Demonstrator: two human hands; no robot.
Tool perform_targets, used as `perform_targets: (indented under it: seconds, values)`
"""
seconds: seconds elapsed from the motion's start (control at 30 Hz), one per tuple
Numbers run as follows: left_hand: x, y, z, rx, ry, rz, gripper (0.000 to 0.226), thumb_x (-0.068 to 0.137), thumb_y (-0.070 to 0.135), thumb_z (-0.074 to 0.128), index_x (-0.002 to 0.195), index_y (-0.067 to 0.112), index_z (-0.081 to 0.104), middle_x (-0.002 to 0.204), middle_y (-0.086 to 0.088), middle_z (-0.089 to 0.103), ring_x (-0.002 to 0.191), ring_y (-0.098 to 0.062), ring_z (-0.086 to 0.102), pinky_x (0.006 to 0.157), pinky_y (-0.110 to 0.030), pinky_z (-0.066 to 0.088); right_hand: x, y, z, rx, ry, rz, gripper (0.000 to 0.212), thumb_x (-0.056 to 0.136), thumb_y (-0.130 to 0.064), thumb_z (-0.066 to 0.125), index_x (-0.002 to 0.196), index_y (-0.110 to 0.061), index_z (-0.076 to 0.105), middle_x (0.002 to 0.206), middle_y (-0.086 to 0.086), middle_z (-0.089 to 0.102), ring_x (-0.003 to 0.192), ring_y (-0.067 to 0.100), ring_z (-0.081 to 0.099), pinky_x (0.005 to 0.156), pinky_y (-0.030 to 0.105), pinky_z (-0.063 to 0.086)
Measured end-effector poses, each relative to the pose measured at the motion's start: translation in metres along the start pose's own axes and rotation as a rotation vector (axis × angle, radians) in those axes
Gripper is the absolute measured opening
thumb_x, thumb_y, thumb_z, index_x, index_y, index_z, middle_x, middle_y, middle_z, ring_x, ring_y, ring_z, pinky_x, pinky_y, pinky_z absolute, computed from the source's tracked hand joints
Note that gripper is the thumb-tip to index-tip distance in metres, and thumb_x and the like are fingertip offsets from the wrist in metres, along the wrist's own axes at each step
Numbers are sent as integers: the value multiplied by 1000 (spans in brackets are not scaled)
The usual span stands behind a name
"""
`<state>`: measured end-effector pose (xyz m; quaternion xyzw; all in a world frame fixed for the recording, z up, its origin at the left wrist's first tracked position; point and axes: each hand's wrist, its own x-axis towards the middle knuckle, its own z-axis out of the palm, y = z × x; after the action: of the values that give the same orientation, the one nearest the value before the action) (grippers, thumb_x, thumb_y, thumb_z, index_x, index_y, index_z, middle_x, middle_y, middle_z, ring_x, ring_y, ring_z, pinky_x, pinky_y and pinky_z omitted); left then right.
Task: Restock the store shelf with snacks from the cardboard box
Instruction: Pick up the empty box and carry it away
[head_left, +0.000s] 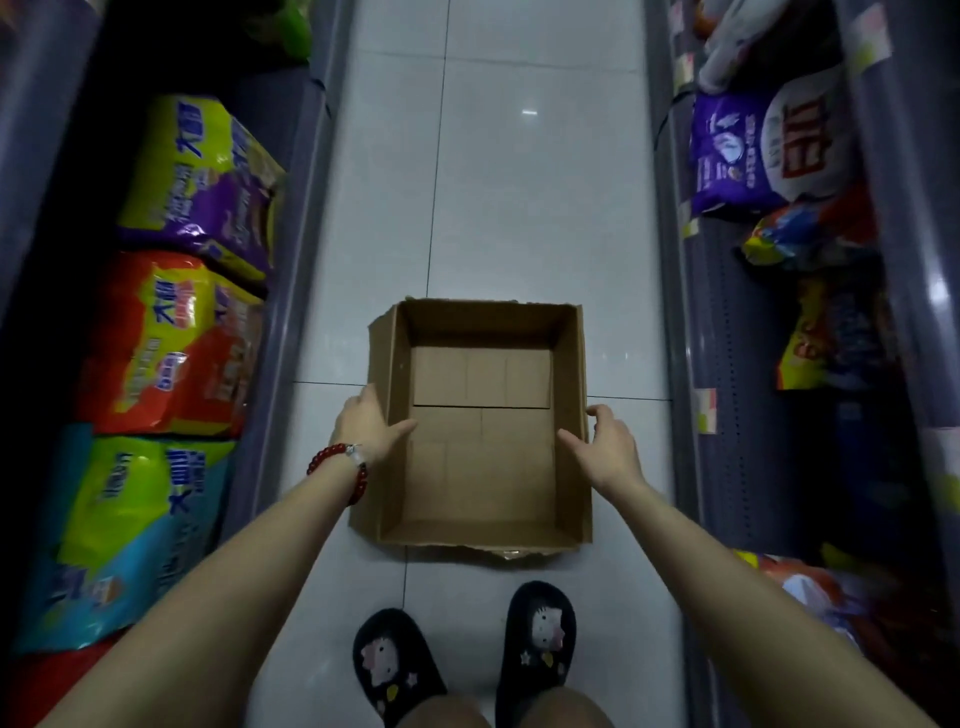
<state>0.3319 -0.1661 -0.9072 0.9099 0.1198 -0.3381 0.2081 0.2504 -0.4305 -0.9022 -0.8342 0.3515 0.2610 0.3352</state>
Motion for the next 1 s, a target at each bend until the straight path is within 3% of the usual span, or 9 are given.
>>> perform_targets:
  seconds: [0.17, 0.3, 0.4, 0.57, 0.73, 1.0]
  values:
    - [51, -41, 57, -181, 19, -75, 96, 81, 43, 71, 152, 9, 14, 154, -17, 29, 139, -37, 34, 108, -48, 38, 53, 32, 55, 111, 68, 75, 81, 89, -34, 66, 151, -12, 19, 149, 17, 37, 136, 35, 39, 107, 44, 38]
    - [73, -67, 90, -390, -18, -108, 98, 81, 47, 70, 153, 18, 9, 155, -13, 30, 138, -37, 36, 110, -50, 37, 81, 50, 83, 195, 122, 124, 80, 91, -35, 64, 152, -15, 16, 148, 18, 40, 134, 38, 41, 107, 46, 39]
    - [82, -71, 105, -436, 33, -113, 88, 87, 45, 64, 153, 23, 11, 155, -12, 32, 137, -38, 37, 109, -47, 35, 92, 58, 93, 221, 227, 135, 64, 94, -35, 58, 148, -20, 28, 141, 17, 50, 128, 39, 48, 103, 45, 42]
    - [79, -64, 111, -530, 48, -70, 53, 100, 40, 41, 150, 26, 29, 151, -4, 40, 139, -29, 37, 113, -39, 30, 95, 57, 90, 190, 308, 70, 46, 98, -34, 51, 137, -10, 50, 130, 13, 60, 121, 34, 55, 101, 40, 44]
    - [45, -43, 72, -543, 76, -91, 48, 102, 40, 34, 148, 25, 36, 147, -4, 46, 136, -30, 41, 113, -38, 30, 57, 33, 53, 206, 329, 25, 36, 98, -31, 52, 127, -12, 58, 117, 8, 67, 108, 28, 62, 92, 35, 49]
    - [-75, 20, -66, -545, 78, -34, 61, 93, 57, 33, 147, 26, 37, 146, -3, 47, 136, -29, 42, 115, -44, 31, -72, -42, -85, 196, 309, 54, 44, 98, -29, 53, 134, -3, 51, 129, 19, 59, 123, 35, 52, 99, 43, 43]
